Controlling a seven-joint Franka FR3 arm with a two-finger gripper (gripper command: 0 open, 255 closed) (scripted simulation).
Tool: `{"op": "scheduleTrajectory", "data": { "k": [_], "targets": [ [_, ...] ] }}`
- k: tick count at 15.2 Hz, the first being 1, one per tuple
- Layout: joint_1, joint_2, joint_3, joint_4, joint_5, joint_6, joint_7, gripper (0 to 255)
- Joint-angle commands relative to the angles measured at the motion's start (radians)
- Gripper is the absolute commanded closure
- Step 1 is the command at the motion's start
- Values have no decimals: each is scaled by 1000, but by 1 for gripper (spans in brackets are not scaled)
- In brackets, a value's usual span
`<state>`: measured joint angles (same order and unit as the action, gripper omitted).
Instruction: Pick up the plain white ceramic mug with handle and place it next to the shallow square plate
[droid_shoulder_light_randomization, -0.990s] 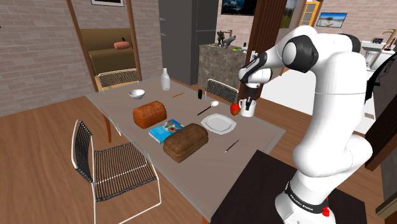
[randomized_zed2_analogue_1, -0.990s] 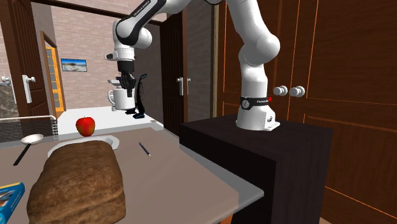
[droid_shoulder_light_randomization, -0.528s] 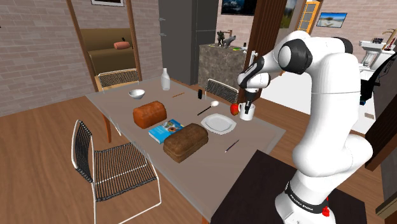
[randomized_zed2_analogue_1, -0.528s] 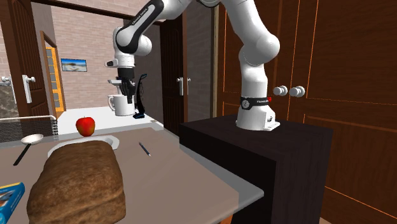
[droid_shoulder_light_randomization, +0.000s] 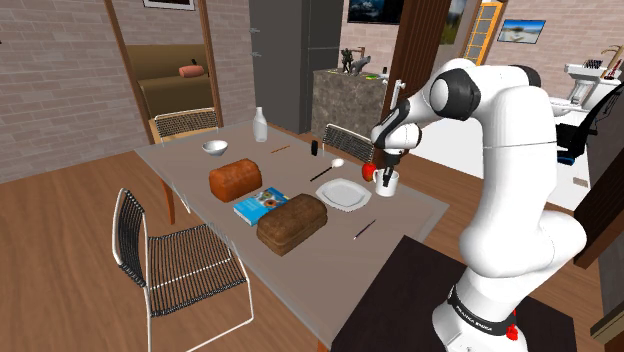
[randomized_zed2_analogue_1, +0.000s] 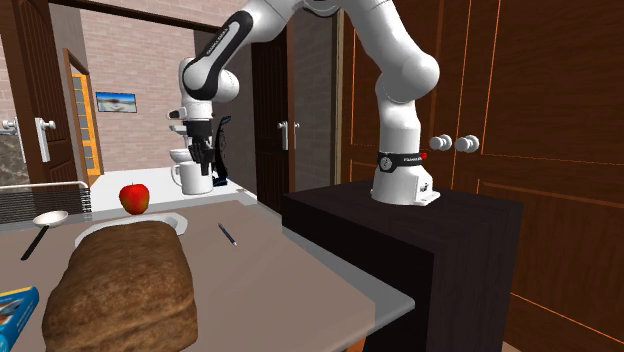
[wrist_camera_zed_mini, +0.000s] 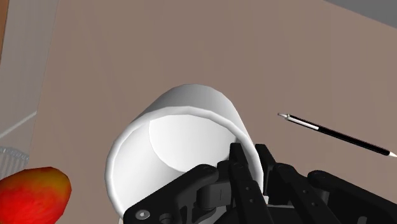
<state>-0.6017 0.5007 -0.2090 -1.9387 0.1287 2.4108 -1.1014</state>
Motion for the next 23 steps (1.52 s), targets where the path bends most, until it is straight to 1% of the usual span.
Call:
{"op": "scheduleTrajectory", "data": {
  "k": [1, 14, 22, 23],
  "targets": [
    [-2, 19, 4, 0, 5, 19, -2, 255],
    [-25, 168, 35, 26, 41, 142, -24, 255],
    [-25, 168, 35, 26, 41, 142, -24, 255],
    [-25, 169, 35, 26, 41, 142, -24, 0]
  ]
}}
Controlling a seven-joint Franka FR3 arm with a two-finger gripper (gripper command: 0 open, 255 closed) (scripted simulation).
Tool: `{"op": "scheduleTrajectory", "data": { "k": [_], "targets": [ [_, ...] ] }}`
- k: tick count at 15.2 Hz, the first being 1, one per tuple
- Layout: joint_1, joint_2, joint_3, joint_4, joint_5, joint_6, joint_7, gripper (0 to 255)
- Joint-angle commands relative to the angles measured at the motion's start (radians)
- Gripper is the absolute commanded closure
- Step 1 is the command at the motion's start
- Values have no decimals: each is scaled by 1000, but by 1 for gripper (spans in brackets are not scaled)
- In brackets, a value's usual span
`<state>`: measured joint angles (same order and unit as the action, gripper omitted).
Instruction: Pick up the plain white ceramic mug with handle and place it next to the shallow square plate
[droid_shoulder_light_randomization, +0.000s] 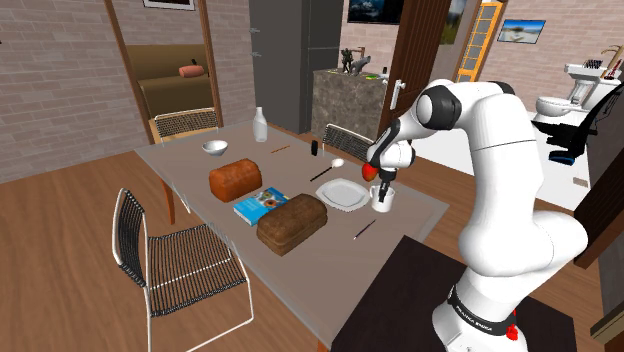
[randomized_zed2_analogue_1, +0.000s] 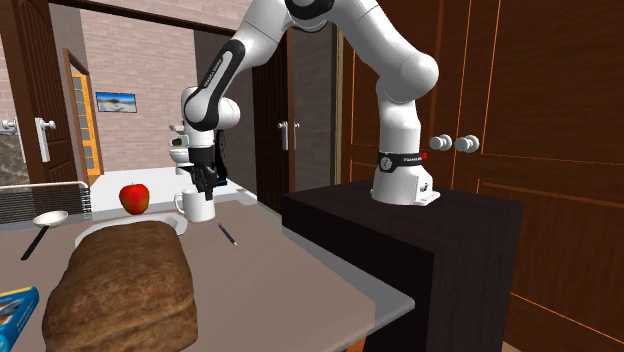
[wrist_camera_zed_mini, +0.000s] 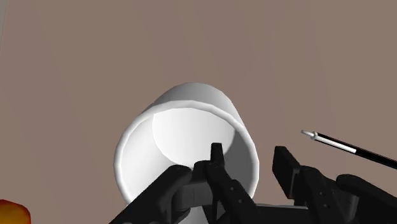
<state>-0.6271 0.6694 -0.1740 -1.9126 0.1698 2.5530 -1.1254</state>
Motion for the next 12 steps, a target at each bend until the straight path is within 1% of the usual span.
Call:
{"op": "scheduleTrajectory", "data": {
  "k": [1, 5, 9, 12],
  "targets": [
    [0, 0, 0, 0, 0, 0, 0, 0],
    [0, 0, 0, 0, 0, 0, 0, 0],
    [18, -103, -22, -19, -23, -83, 15, 0],
    [18, -103, -22, -20, -24, -83, 15, 0]
  ]
}}
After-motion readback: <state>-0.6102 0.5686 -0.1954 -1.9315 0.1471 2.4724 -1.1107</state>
